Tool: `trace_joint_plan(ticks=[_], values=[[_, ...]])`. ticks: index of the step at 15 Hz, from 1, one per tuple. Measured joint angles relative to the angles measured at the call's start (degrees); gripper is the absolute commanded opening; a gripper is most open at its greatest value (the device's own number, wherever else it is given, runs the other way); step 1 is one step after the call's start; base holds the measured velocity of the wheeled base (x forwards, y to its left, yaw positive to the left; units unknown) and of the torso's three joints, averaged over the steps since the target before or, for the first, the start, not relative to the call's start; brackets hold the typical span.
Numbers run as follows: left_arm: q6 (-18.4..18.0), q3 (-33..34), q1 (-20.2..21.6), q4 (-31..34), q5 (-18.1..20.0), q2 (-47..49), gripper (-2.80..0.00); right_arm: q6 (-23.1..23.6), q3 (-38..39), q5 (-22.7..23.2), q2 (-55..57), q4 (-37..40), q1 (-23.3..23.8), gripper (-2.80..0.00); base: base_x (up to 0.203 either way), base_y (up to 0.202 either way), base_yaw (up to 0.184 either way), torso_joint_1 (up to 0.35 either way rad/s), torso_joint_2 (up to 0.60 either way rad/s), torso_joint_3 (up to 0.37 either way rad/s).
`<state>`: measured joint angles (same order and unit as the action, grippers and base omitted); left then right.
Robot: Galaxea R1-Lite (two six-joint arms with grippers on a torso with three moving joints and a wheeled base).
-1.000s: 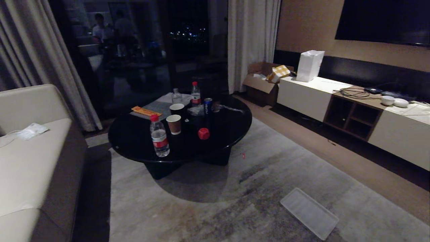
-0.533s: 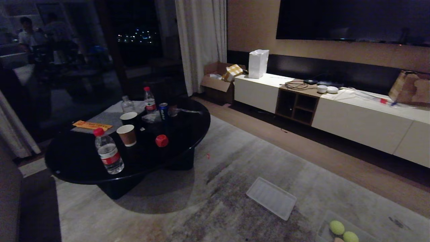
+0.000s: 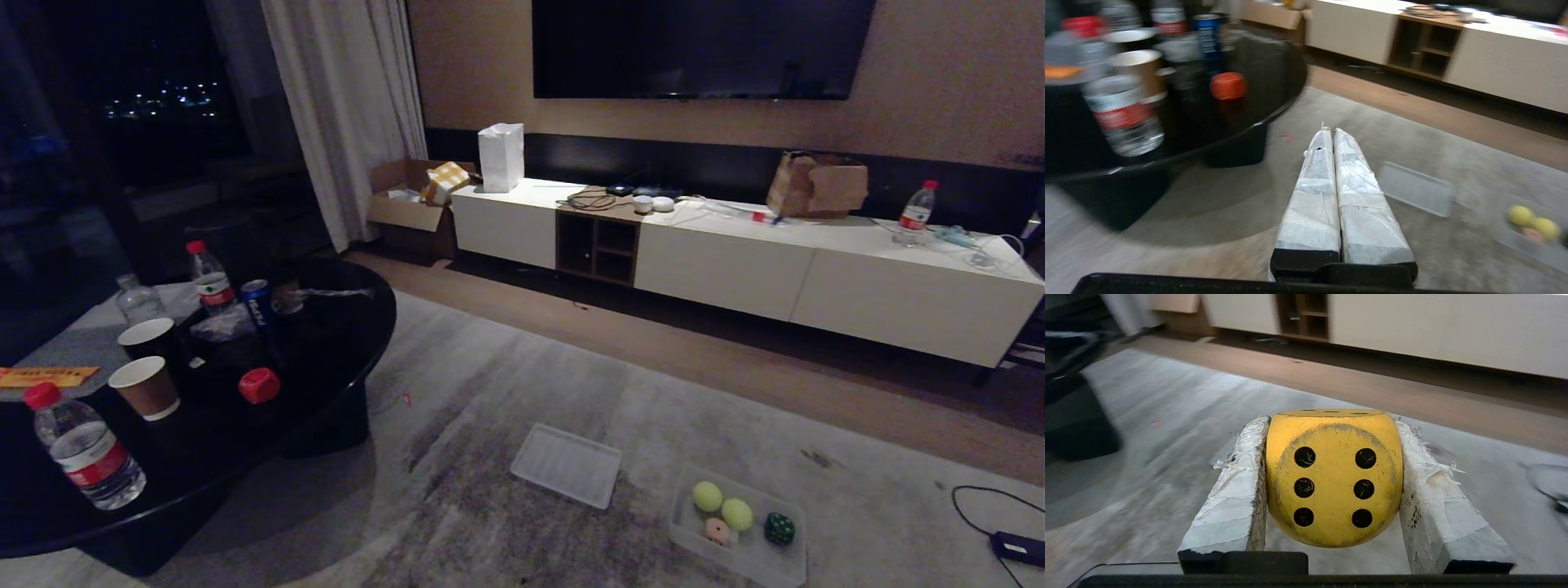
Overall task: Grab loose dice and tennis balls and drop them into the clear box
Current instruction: Put the toys in the box
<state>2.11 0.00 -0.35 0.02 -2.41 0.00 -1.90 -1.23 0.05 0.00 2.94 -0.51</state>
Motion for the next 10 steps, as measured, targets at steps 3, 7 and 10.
trace_joint_plan(ticks=[3,7,10], values=[[0.1,0.0,0.0,0.0,0.0,0.0,-2.80,-0.1,0.0,0.0,0.0,0.0,0.0,-2.80,0.000,0.001,-0.030,-0.001,0.00,0.001],[0.0,0.0,0.0,0.0,-0.1,0.0,-2.80,-0.1,0.0,0.0,0.0,-0.1,0.0,-2.80,0.000,0.000,0.000,0.002,0.00,-0.070],[-0.2,0.0,0.0,0.0,0.0,0.0,-2.80,-0.1,0.0,0.0,0.0,-0.1,0.0,-2.80,0.000,0.000,0.000,0.000,0.00,-0.190]])
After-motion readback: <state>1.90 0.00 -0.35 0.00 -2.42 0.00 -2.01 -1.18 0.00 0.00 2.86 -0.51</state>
